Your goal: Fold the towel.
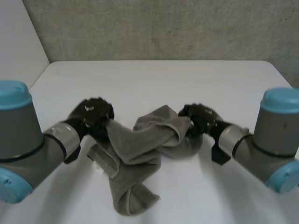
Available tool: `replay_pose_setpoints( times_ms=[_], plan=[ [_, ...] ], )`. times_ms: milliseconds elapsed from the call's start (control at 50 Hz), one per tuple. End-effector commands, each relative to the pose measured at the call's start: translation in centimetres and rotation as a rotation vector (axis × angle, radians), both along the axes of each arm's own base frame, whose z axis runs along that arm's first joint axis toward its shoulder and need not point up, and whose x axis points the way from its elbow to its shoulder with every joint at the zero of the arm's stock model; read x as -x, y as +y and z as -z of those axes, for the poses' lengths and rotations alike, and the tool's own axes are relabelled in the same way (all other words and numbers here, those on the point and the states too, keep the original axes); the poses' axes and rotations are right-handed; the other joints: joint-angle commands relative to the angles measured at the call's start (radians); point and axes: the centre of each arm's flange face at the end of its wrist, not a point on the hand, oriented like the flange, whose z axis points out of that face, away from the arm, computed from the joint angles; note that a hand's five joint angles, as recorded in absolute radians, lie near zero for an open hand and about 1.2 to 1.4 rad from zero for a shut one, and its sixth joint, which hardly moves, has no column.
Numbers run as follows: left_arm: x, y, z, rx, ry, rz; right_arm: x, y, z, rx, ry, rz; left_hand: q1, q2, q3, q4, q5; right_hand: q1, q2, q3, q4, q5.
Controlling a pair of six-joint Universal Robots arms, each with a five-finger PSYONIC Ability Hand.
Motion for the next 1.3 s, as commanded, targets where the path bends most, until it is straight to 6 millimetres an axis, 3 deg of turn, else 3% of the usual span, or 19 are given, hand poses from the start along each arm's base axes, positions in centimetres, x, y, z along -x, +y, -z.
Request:
replay_pose_setpoints(
  times_ms=[20,40,60,80,100,120,160,240,340,380,480,600,680,780,800,820,860,980,1300],
  plan=[
    [0.7,-2.0,-5.5,0.15,0.098,-0.022,-1.1,-2.7,-7.3,0.253,0.102,-0.092,0.1,0.088,-0.058,-0.066,0.071,0.083,0.121,-0.053,-0.076,0.071],
    [0.8,-2.0,-7.5,0.184,0.142,-0.029,-1.2,-3.2,-9.8,0.34,0.117,-0.097,0.1,0.088,-0.058,-0.066,0.071,0.083,0.121,-0.053,-0.076,0.071],
    [0.8,-2.0,-7.5,0.184,0.142,-0.029,-1.2,-3.4,-12.7,0.426,0.106,-0.087,0.1,0.088,-0.058,-0.066,0.071,0.083,0.121,-0.053,-0.076,0.071],
    [0.7,-1.8,-10.0,0.225,0.192,-0.037,-1.2,-3.4,-12.8,0.426,0.106,-0.087,0.1,0.088,-0.058,-0.066,0.071,0.083,0.121,-0.053,-0.076,0.071],
    [0.5,-1.3,-12.4,0.261,0.246,-0.043,-1.1,-3.2,-15.4,0.502,0.084,-0.079,0.1,0.088,-0.058,-0.066,0.071,0.083,0.121,-0.053,-0.076,0.071],
    [0.5,-1.3,-12.4,0.262,0.247,-0.043,-1.1,-3.2,-15.5,0.503,0.084,-0.079,0.1,0.088,-0.058,-0.066,0.071,0.083,0.121,-0.053,-0.076,0.071],
    [-0.3,-0.1,-15.9,0.315,0.335,-0.048,-0.7,-2.0,-19.0,0.614,0.062,-0.089,0.1,0.088,-0.058,-0.066,0.071,0.083,0.121,-0.053,-0.076,0.071],
    [-0.8,1.3,-17.2,0.33,0.386,-0.045,-0.5,-1.7,-19.7,0.689,0.095,-0.114,0.1,0.088,-0.058,-0.066,0.071,0.083,0.121,-0.053,-0.076,0.071],
    [-1.3,2.5,-14.3,0.243,0.356,-0.055,-0.3,-1.5,-17.4,0.696,0.221,-0.162,0.1,0.088,-0.058,-0.066,0.071,0.083,0.121,-0.053,-0.076,0.071],
    [-1.4,2.7,-12.8,0.201,0.335,-0.059,-0.4,-1.8,-14.3,0.633,0.309,-0.206,0.1,0.088,-0.058,-0.066,0.071,0.083,0.121,-0.053,-0.076,0.071],
    [-1.8,4.3,-7.7,0.043,0.265,-0.069,-0.2,-0.3,-10.8,0.529,0.435,-0.296,0.1,0.088,-0.058,-0.066,0.071,0.083,0.121,-0.053,-0.076,0.071],
    [-2.1,5.6,-6.2,-0.003,0.237,-0.067,1.2,1.3,-10.8,0.522,0.532,-0.337,0.1,0.088,-0.058,-0.066,0.071,0.083,0.121,-0.053,-0.076,0.071],
    [-2.1,6.0,-5.4,-0.027,0.226,-0.061,3.5,-0.2,-12.6,0.575,0.569,-0.262,0.074,0.062,-0.058,-0.066,0.045,0.083,0.121,-0.053,-0.076,0.071],
    [-1.5,5.9,-3.7,-0.076,0.204,-0.051,4.6,-2.6,-10.6,0.544,0.611,-0.245,0.004,-0.008,-0.058,-0.066,-0.025,0.083,0.121,-0.053,-0.076,0.071],
    [-1.0,5.8,-2.2,-0.118,0.185,-0.038,4.3,-2.8,-9.2,0.524,0.638,-0.271,-0.087,-0.099,-0.058,-0.066,-0.116,-0.32,-0.282,-0.053,-0.076,-0.332],
    [-1.0,5.8,-2.2,-0.119,0.185,-0.038,4.3,-2.8,-9.2,0.524,0.638,-0.271,-0.087,-0.1,-0.058,-0.066,-0.117,-0.324,-0.286,-0.053,-0.076,-0.336],
    [0.6,6.8,-0.1,-0.182,0.15,0.02,3.6,-2.3,-7.8,0.512,0.681,-0.311,-0.385,-0.397,-0.058,-0.066,-0.415,-1.139,-1.101,-0.053,-0.076,-1.151],
    [1.6,7.2,0.6,-0.199,0.134,0.05,3.3,-0.7,-7.1,0.405,0.632,-0.262,-0.522,-0.534,-0.058,-0.066,-0.551,-1.139,-1.101,-0.053,-0.076,-1.151],
    [1.6,6.3,1.8,-0.195,0.133,0.035,3.7,2.6,-5.0,0.154,0.186,-0.02,-0.54,-0.552,-0.058,-0.066,-0.569,-1.139,-1.101,-0.053,-0.076,-1.151]
  ],
)
